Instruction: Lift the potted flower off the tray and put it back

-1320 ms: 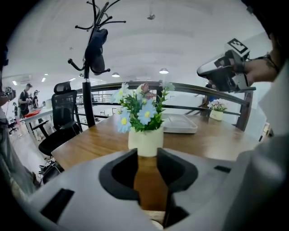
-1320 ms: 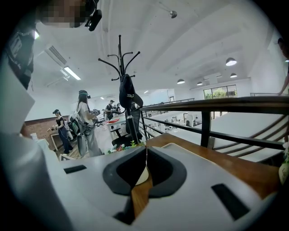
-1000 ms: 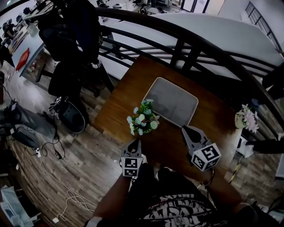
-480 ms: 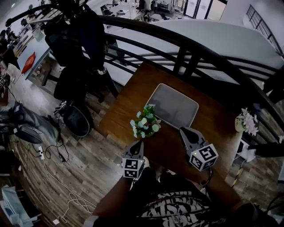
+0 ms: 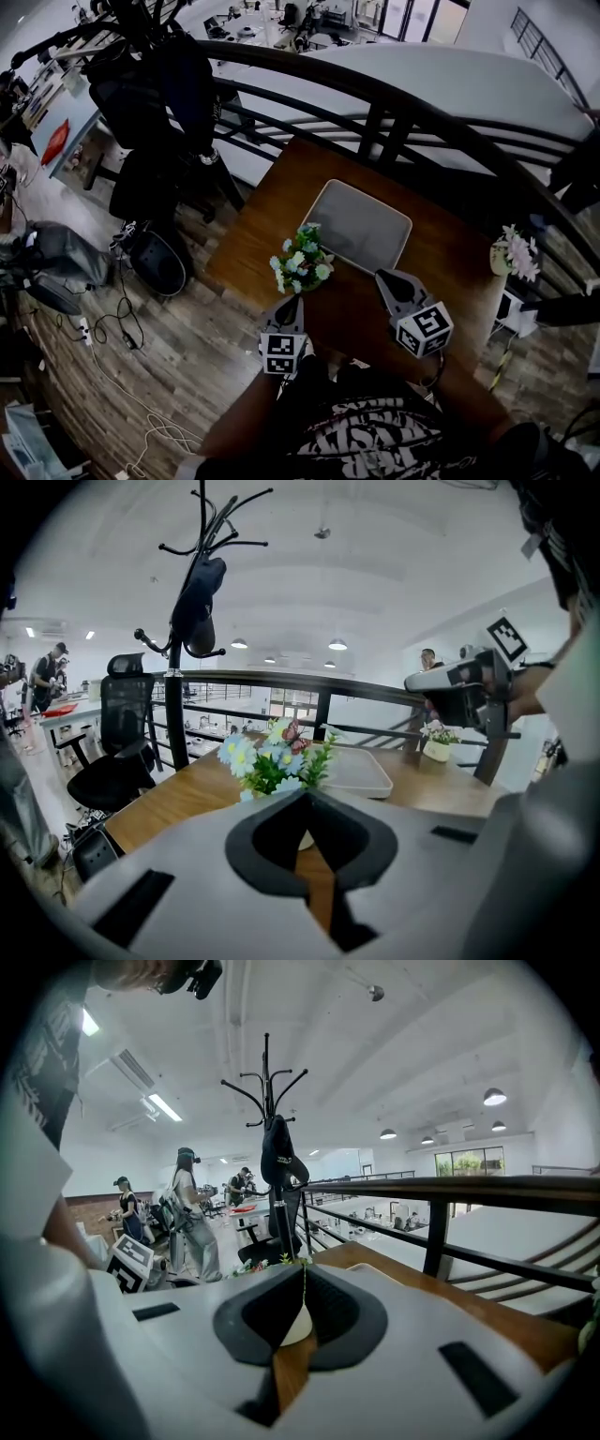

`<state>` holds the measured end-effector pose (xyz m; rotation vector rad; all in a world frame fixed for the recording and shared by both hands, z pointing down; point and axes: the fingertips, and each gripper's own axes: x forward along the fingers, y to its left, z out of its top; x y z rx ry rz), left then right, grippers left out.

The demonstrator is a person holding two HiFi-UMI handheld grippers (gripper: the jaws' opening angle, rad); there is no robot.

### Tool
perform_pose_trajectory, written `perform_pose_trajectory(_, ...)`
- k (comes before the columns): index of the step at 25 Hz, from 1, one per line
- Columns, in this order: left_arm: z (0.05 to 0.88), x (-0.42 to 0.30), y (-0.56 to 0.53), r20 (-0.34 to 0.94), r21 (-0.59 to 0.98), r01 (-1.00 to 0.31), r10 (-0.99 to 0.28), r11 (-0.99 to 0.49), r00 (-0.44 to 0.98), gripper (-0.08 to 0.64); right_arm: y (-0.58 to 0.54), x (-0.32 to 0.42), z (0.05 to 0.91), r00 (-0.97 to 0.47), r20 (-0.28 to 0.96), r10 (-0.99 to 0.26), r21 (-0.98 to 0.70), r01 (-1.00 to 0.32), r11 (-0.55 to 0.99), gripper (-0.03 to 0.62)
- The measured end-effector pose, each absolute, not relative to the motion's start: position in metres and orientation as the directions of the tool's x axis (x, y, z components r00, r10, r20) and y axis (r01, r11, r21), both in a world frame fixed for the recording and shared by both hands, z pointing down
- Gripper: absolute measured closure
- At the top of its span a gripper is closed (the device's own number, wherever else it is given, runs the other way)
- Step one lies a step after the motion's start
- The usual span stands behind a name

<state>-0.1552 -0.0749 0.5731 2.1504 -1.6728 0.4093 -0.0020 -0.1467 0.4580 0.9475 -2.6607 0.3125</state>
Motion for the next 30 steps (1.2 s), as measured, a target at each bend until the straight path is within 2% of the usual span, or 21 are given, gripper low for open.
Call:
perform_pose_trajectory(6,0.589,-0.155,-0.076,0.471,0.114,-0.972,-0.850,-0.204,0.234,0.552,-0.153,-0.001,0.462,-0.735,0.352,-0.580,-0.063,-0.637,0.769,0.594)
perform_pose_trajectory(10,0.600,-0.152,-0.078,0.466,0.109,-0.972,-0.853,-0.210,0.236,0.532,-0.157,0.000,0.464,-0.734,0.353,-0.580,-0.099,-0.646,0.757,0.594)
perform_pose_trajectory(16,0.630,-0.142,-0.082,0.492,0.151,-0.954,-0.818,-0.257,0.298,0.310,-0.162,-0.007,0.460,-0.742,0.348,-0.574,-0.100,-0.638,0.764,0.594)
perform_pose_trajectory(22,0.645,-0.149,-0.106,0.476,0.130,-0.954,-0.827,-0.271,0.300,0.128,-0.166,-0.004,0.459,-0.737,0.358,-0.573,-0.107,-0.642,0.759,0.594)
perform_pose_trajectory(26,0.670,-0.148,-0.122,0.499,0.099,-0.943,-0.803,-0.319,0.324,0.047,-0.168,-0.004,0.462,-0.730,0.371,-0.574,-0.107,-0.648,0.754,0.594)
perform_pose_trajectory(30,0.681,-0.150,-0.139,0.507,0.095,-0.943,-0.800,-0.318,0.321,0.035,-0.171,-0.002,0.469,-0.726,0.386,-0.569,-0.113,-0.650,0.752,0.594)
